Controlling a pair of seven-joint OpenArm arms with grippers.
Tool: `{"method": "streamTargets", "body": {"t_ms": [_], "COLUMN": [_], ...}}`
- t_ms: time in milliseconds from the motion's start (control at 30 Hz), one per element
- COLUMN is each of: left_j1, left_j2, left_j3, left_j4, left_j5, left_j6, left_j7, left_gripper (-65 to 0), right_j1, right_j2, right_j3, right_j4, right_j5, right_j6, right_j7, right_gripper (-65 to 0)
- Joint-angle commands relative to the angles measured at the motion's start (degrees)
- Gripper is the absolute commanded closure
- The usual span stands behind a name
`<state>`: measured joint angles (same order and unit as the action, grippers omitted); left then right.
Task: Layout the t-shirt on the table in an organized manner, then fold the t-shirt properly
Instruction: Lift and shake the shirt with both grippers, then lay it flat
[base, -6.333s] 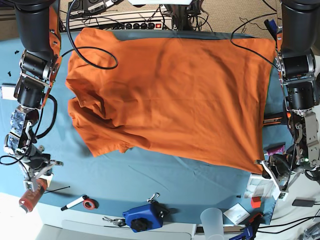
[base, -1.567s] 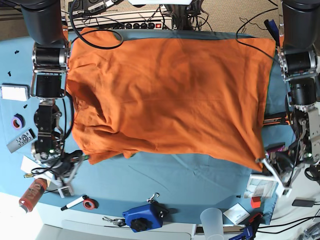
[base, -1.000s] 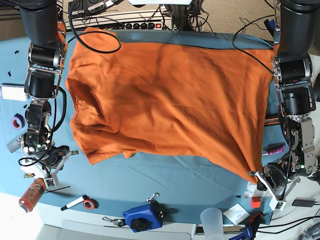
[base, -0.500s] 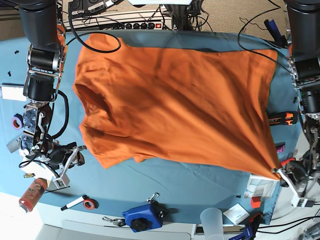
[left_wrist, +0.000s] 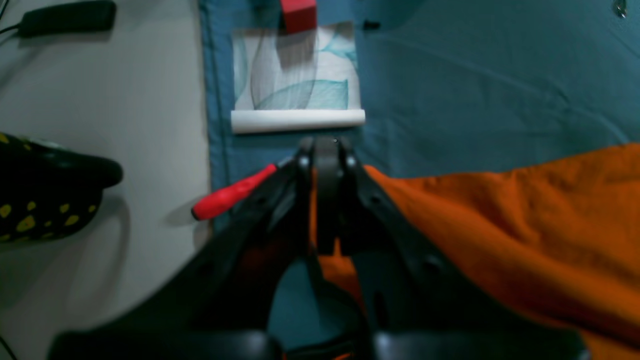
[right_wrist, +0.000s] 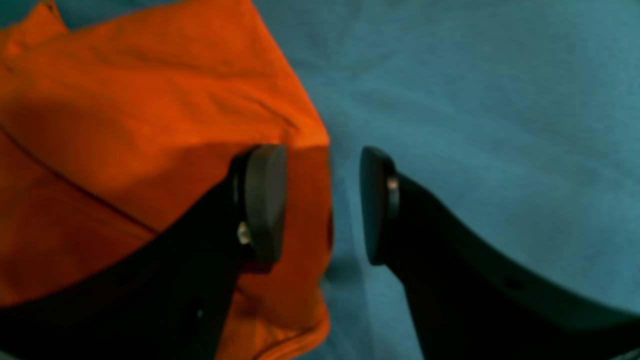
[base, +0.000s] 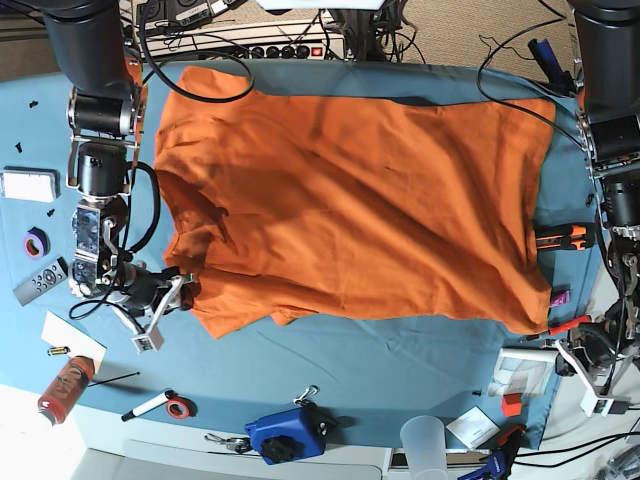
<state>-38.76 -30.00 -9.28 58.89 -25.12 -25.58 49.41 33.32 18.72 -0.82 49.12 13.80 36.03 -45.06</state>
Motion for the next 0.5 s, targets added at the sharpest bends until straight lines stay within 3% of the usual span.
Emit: {"method": "streamTargets", "body": {"t_ms": [0,167,467], "left_j1": [-2.01,-1.99,-2.03], "left_j2": [-0.98,-1.14,-1.14], "left_j3": [-0.22,-0.22,-0.22], "left_j4": [0.94,0.94,0.94], "left_j5": [-0.66,-0.70,-5.81], "left_j6": [-0.24,-0.17,-0.68], "left_j7": [-0.26,1.18,1.18], "left_gripper": [0.0,-3.6,-3.6], "right_j1": [1.90,1.90,0.59], "right_j2": [0.96,1.09,-0.28], "right_j3": [0.22,0.55,0.48], "right_j4": [1.01,1.01,1.01], "right_j5": [0.74,2.27,2.21], "right_j6": [-0.11,-0.11,-1.31], "right_j7": [0.68,0.68,-0.81], "right_gripper": [-24.5,-24.4,-24.4]}}
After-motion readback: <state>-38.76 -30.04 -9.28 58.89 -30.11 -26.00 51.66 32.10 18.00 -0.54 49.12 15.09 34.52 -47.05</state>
